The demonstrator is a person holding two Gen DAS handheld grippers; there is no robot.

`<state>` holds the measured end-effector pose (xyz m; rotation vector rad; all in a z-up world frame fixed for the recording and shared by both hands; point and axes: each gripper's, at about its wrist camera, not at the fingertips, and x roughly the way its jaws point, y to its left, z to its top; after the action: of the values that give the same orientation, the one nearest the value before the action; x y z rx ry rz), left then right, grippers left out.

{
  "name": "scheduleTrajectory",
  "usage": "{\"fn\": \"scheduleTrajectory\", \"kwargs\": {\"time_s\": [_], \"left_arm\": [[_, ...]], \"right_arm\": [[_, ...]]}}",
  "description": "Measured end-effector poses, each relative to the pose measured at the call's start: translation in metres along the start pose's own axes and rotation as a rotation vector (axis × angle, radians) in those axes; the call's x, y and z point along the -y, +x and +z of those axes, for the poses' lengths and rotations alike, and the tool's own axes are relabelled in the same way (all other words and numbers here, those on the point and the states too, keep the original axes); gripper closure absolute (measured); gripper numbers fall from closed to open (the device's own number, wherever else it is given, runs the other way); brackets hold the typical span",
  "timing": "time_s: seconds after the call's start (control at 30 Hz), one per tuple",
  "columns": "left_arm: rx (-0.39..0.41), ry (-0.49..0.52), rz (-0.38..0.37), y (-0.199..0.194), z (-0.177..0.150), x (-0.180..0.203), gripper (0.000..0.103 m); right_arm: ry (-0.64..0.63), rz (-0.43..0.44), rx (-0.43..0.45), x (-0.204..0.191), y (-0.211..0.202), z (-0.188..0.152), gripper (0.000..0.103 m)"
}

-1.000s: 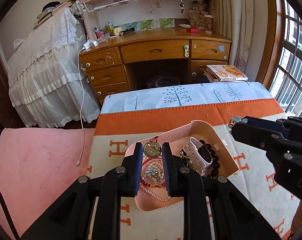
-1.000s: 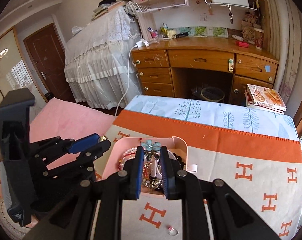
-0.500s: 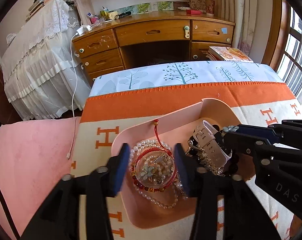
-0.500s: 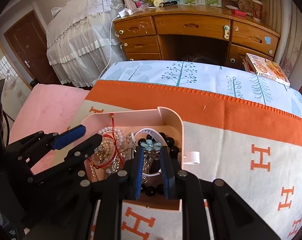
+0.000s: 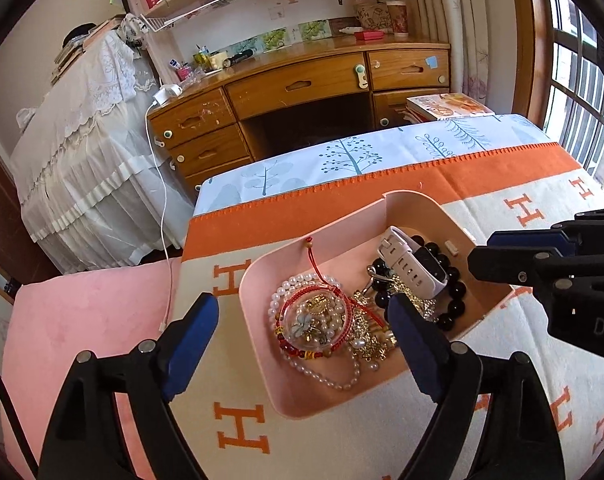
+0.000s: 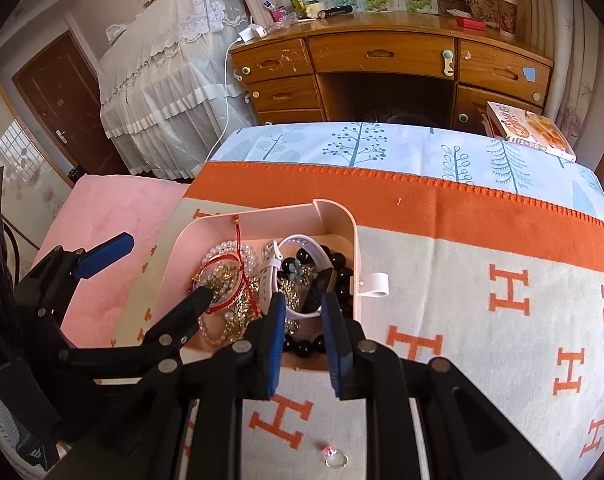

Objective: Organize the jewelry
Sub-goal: 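Withdraw both tools from the box toward the two rings on the blanket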

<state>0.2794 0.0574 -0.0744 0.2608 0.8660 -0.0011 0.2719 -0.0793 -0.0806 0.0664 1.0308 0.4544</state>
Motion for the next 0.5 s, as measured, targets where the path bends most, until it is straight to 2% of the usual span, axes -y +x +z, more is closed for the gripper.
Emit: {"fn": "scheduleTrajectory", "kwargs": {"time_s": [0.23, 0.5], "left_arm": [[0.019, 0.053, -0.047, -0.029, -0.022, 0.022, 0.017], [-0.014, 0.208, -0.204, -0.047, -0.082, 0.075, 0.016]], "right_arm": [[0.006, 0.015, 0.005, 0.012, -0.024, -0.022, 0.084], [0.015, 0.027, -0.004, 0.033, -0.045, -0.075, 0.084]]}}
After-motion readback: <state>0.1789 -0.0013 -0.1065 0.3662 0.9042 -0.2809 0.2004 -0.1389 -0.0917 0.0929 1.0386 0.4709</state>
